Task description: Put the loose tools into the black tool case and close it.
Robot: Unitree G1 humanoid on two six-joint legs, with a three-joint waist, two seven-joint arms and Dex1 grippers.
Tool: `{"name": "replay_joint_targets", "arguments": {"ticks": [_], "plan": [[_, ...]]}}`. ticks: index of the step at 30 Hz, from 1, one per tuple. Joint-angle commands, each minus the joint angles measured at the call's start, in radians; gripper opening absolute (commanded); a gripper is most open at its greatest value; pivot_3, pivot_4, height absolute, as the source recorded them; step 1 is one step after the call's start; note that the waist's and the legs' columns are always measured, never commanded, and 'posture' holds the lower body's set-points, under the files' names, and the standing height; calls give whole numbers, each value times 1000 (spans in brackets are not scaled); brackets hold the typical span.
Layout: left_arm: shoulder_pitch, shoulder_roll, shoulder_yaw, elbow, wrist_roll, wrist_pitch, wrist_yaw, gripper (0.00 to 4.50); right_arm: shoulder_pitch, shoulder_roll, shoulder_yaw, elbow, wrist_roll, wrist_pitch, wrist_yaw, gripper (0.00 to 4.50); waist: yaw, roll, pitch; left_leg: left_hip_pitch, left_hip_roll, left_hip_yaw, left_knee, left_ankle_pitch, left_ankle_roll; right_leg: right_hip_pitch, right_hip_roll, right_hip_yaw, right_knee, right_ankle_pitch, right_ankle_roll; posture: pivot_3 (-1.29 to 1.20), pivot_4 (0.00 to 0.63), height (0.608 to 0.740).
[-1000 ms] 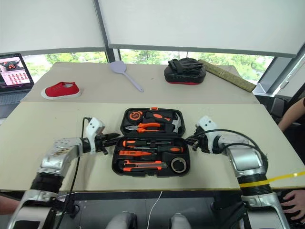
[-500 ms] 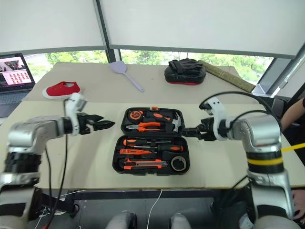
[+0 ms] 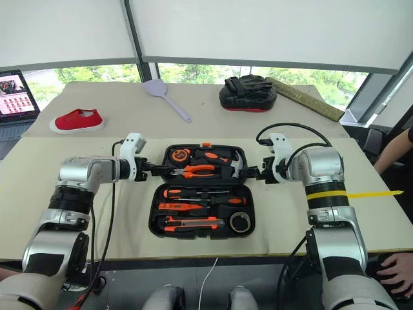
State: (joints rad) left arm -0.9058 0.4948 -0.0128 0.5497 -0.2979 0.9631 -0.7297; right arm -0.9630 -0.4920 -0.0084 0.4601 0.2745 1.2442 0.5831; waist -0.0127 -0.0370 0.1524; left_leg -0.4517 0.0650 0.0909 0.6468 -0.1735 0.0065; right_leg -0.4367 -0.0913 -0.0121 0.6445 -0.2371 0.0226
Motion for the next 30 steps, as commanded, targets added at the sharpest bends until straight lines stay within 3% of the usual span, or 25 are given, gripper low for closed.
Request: {"name": "replay_joint_targets", "arguments": {"ticks": [1,5,8,12,18,26,30], "plan": [[-35,-19,4,32,10,-37,-1,3842,-21,-2,-2,8,-7,-34,-6,3844,1,0,0,0,0,0,0,0,0,0,0,0,0,0,0,0,150,740],[-33,-39,8,67,17,-60,10,2218,-12,9,-4,26,-13,-47,-17,2352,4,0,0,0,0,0,3,0,0,1,0,0,2,0,0,0,150,740],[-26,-47,10,64,11,-54,1,1292,-5,21,-26,23,-11,-54,-34,1440,5,0,0,2,0,-1,4,1,0,2,0,0,3,1,0,0,150,740],[-16,-61,61,51,-18,-81,11,545,10,78,-162,-70,75,-76,-52,85,5,0,0,6,0,-1,4,2,0,7,0,-1,2,2,1,0,150,740],[84,-91,202,-59,-68,-436,-26,477,188,83,-165,-313,89,-375,24,0,1,0,0,3,0,-2,2,1,0,4,0,0,0,2,1,0,150,740],[262,-61,247,-146,-32,-837,-26,476,430,15,-104,-534,-41,-870,65,0,1,0,1,-5,0,-1,3,2,0,-4,0,0,-1,3,1,0,150,740],[415,-20,236,-188,18,-1093,-81,476,621,-79,-7,-518,-263,-1446,85,0,1,0,1,-5,0,-1,3,1,0,-3,0,0,-2,3,1,0,150,740]]}}
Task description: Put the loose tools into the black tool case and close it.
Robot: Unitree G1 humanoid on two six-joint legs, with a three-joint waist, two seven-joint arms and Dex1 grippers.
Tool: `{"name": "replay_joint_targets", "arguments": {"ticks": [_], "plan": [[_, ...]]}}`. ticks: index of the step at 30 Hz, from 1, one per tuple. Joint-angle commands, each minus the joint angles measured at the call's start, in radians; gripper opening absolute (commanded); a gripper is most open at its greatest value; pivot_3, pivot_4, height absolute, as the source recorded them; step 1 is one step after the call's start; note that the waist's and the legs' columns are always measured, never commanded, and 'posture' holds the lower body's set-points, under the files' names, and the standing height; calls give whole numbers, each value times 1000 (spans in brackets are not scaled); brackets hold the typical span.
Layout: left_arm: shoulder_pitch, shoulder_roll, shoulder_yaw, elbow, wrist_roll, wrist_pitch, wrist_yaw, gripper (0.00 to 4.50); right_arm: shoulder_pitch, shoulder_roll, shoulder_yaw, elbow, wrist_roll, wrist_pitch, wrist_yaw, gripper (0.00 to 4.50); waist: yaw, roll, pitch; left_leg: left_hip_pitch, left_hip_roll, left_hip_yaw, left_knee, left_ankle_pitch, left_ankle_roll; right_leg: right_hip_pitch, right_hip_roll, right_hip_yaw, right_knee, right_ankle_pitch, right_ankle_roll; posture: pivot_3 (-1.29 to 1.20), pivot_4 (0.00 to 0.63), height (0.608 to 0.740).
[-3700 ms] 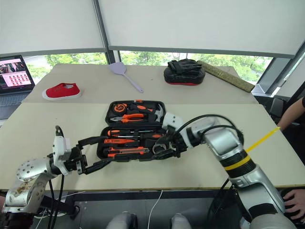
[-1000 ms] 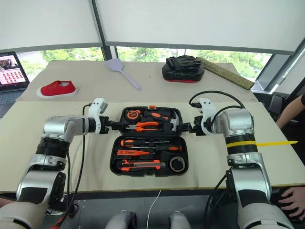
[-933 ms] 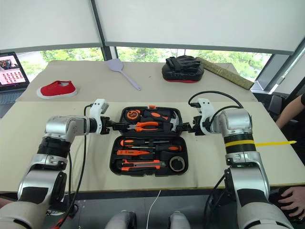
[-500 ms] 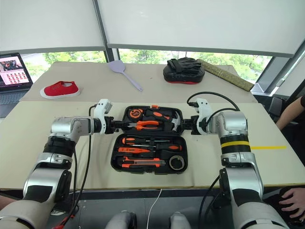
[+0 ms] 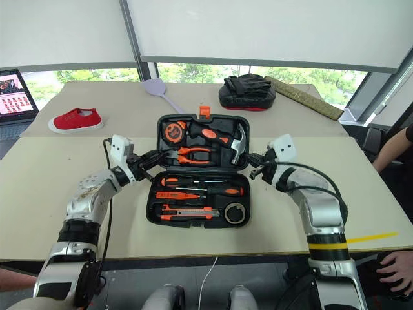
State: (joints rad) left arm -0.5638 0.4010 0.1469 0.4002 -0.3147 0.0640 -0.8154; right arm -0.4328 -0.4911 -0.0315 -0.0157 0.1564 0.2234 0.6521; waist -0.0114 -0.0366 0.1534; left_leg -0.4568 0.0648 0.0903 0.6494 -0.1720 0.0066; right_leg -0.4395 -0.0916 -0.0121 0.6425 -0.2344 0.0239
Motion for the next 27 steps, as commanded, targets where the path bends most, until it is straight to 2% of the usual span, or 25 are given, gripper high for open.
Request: {"name": "replay_joint_targets", "arguments": {"ticks": [1,5,10,11,13,15,16,18,19,22,25,27], "plan": [[105,84,72,-34,48,-255,-6,476,121,-95,23,-10,-194,-547,-18,0,-3,0,0,1,0,0,-1,0,0,0,0,0,-1,0,0,0,150,740],[246,131,63,-19,108,-533,-49,476,208,-198,45,102,-515,-941,-260,0,-4,0,0,3,0,2,-1,0,0,1,0,1,-1,0,0,0,150,740],[355,178,43,-23,121,-707,-89,476,220,-216,46,152,-657,-1108,-432,0,-2,0,1,14,2,5,-1,2,-3,9,0,2,0,-1,0,0,150,740],[381,188,38,-24,111,-710,-102,1027,242,-224,76,176,-611,-1105,-390,0,0,0,1,15,3,5,-1,2,-4,10,0,2,-1,-2,3,0,150,740],[415,203,41,-14,110,-713,-96,1564,276,-238,111,201,-572,-1115,-354,742,6,0,1,19,3,5,-1,2,-5,16,-2,0,-2,-4,0,0,150,740],[444,220,66,-1,96,-668,-74,2230,309,-251,104,197,-561,-1109,-353,1253,9,0,1,21,3,6,-1,2,-5,18,-3,0,-2,-6,-3,0,150,740],[457,233,80,3,86,-632,-67,2772,329,-261,88,184,-543,-1091,-349,1774,9,0,1,21,3,6,-1,2,-4,18,-4,1,-2,-5,-4,0,150,740],[472,246,102,2,64,-570,-58,3440,360,-280,63,162,-506,-1065,-336,2361,6,0,1,21,3,6,-1,3,-2,18,-3,1,-2,-3,-2,0,150,740],[475,252,116,-3,42,-519,-52,3536,397,-299,49,149,-443,-1036,-306,2674,6,0,1,21,4,6,-1,3,-2,18,-2,1,-2,-2,0,0,150,740],[461,254,137,-38,-13,-395,-39,3536,513,-348,25,67,-215,-926,-190,2674,10,0,1,22,4,5,-2,3,-2,18,-2,1,-1,-2,0,0,150,740],[434,242,126,-85,-21,-316,-16,3536,612,-368,1,-50,-33,-818,-113,1781,12,0,1,22,4,5,-3,3,-2,19,-2,1,-1,-2,0,0,150,740],[408,233,113,-127,-28,-259,-1,3012,664,-388,-13,-125,56,-760,-57,1161,12,-1,1,22,4,5,-3,3,-2,19,-2,1,-1,-2,1,0,150,740]]}}
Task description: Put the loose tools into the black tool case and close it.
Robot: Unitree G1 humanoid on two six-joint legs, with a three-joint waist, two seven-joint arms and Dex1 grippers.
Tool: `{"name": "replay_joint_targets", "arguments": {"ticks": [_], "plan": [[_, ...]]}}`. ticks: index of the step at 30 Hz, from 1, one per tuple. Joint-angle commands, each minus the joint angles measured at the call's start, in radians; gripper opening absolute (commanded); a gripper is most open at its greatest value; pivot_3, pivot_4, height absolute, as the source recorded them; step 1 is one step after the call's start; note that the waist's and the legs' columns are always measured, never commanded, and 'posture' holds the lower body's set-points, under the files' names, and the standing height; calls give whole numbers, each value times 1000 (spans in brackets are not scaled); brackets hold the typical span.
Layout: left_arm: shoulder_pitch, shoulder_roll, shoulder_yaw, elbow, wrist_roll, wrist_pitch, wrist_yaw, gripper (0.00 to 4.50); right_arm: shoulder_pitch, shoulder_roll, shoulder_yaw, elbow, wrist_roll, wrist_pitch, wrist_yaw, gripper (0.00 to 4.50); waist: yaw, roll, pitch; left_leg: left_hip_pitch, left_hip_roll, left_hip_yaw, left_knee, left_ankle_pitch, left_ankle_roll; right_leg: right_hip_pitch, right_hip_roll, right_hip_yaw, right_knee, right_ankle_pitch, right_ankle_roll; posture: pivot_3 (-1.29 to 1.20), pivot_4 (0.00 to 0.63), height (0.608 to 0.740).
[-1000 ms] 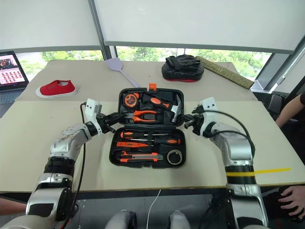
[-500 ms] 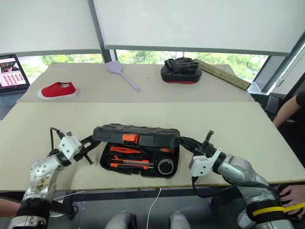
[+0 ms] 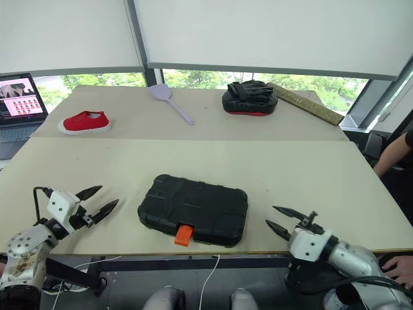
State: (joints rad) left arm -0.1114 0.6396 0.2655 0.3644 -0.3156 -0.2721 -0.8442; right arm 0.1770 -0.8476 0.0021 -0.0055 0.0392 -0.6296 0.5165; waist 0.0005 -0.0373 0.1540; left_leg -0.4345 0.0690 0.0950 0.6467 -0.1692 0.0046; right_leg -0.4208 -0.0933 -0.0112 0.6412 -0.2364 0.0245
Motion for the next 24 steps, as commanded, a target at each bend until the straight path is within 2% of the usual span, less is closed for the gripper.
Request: {"name": "replay_joint_targets", "arguments": {"ticks": [1,3,5,8,15,20,24], "plan": [[-64,-8,-20,-109,-25,110,30,2685,81,-42,-47,-178,227,144,111,752,1,0,0,0,0,0,0,0,0,0,0,0,0,0,0,0,150,740],[-93,-11,-46,-139,-13,157,31,1916,135,-62,-52,-255,309,238,165,103,3,0,0,1,0,0,0,0,0,0,0,0,0,-1,1,0,150,740],[-153,-12,-80,-135,9,198,30,1049,188,-92,-38,-339,359,323,223,0,9,0,0,1,0,0,0,0,0,1,0,0,0,-1,1,0,150,740],[-248,-32,-129,-104,34,235,33,55,269,-123,-22,-419,358,408,285,0,16,-1,-1,1,0,0,0,0,0,1,0,0,0,-2,1,0,150,740],[-389,-45,-254,46,136,224,-33,55,211,-93,51,-539,332,548,329,0,9,-3,-2,1,0,-1,0,0,0,0,2,0,-1,-2,3,0,150,740],[-385,-60,-302,77,153,230,-94,55,60,-8,91,-559,325,656,287,0,11,-4,-2,-1,0,-1,0,0,0,-2,2,0,-1,-2,3,0,150,740],[-339,-56,-296,50,147,266,-100,55,-44,59,109,-498,296,697,267,0,13,-6,-2,-2,-1,-2,0,0,0,-2,2,0,-1,-1,1,0,150,740]]}}
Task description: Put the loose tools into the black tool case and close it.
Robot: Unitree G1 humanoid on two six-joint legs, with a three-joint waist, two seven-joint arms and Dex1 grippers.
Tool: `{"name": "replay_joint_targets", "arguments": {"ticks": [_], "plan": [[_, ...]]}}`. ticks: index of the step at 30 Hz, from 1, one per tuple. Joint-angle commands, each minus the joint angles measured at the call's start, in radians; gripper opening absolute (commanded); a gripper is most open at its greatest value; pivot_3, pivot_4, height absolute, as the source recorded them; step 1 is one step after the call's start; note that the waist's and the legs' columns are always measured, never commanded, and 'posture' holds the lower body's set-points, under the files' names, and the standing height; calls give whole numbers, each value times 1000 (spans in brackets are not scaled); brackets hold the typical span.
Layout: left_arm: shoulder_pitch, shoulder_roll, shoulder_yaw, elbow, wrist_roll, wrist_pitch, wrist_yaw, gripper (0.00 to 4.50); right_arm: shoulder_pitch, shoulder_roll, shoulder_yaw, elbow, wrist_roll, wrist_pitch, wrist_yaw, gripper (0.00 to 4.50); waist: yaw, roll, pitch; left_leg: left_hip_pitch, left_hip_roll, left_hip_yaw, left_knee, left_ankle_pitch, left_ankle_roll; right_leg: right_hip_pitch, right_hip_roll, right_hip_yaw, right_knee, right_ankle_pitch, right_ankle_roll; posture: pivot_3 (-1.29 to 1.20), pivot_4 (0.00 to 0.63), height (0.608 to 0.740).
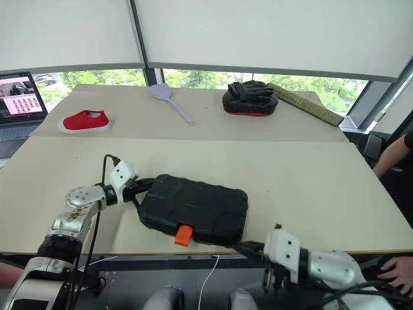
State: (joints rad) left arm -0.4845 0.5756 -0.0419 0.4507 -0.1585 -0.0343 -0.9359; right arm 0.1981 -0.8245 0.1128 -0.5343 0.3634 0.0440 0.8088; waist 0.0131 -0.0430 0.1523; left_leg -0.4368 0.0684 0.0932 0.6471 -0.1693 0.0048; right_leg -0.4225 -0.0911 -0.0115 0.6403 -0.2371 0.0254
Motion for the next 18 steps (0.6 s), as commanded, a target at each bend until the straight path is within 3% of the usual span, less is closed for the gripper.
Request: {"name": "replay_joint_targets", "arguments": {"ticks": [1,11,18], "plan": [[51,10,14,-48,-14,44,-9,55,-90,51,8,51,-46,21,-27,0,-1,0,0,0,0,0,0,0,0,1,0,0,0,0,-1,0,150,740],[247,22,81,-251,-67,135,24,55,-341,216,-10,306,-126,28,-89,0,-9,0,-1,2,1,1,1,0,0,0,0,0,1,1,-2,0,150,740],[315,24,126,-364,-130,203,36,55,-364,208,-25,383,-154,10,-57,0,-9,0,-1,2,1,1,0,0,0,0,0,0,1,3,-5,0,150,740]]}}
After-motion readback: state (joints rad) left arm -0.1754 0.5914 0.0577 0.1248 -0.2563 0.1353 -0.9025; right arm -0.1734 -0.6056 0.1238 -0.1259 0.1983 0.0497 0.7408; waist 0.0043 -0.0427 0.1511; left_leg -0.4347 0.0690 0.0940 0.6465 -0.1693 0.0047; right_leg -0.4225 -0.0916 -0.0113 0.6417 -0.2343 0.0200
